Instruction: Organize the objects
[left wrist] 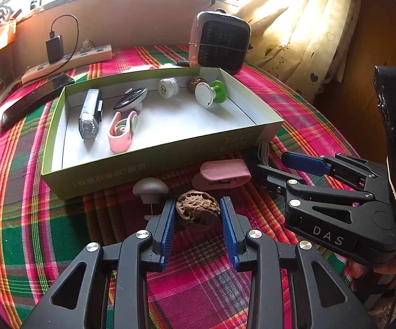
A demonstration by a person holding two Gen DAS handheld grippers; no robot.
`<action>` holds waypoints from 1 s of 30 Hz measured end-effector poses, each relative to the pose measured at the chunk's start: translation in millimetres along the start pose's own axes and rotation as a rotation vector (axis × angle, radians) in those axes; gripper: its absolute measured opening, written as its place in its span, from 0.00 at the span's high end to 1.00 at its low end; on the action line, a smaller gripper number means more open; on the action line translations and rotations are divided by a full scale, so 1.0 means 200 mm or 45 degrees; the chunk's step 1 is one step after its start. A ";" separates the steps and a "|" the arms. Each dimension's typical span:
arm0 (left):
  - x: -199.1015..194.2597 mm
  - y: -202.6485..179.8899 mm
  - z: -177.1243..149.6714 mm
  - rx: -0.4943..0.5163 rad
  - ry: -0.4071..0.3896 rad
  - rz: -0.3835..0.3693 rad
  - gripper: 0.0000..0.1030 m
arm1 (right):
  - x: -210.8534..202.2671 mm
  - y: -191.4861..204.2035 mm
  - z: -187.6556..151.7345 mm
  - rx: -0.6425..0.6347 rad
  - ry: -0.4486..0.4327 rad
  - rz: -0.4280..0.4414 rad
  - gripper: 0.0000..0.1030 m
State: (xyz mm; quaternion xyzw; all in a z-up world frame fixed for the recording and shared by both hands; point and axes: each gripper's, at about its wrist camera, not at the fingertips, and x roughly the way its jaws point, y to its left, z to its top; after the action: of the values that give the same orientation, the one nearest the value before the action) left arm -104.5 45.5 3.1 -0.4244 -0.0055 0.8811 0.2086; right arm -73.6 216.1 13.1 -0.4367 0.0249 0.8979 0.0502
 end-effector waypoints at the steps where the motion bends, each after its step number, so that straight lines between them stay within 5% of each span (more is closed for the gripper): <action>1: 0.00 0.00 0.00 0.000 0.000 0.000 0.71 | 0.00 -0.01 0.00 0.001 0.005 -0.008 0.54; 22: 0.00 -0.01 0.00 0.017 0.000 0.023 0.71 | -0.01 -0.04 -0.04 0.016 -0.007 -0.007 0.55; 30: 0.00 0.00 -0.01 0.016 0.000 0.022 0.71 | -0.02 -0.04 -0.05 0.010 -0.015 0.007 0.77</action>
State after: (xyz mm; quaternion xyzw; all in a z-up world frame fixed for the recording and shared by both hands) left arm -103.5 46.1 2.6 -0.4230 0.0038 0.8829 0.2038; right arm -63.6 222.6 10.1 -0.4310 0.0294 0.9005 0.0494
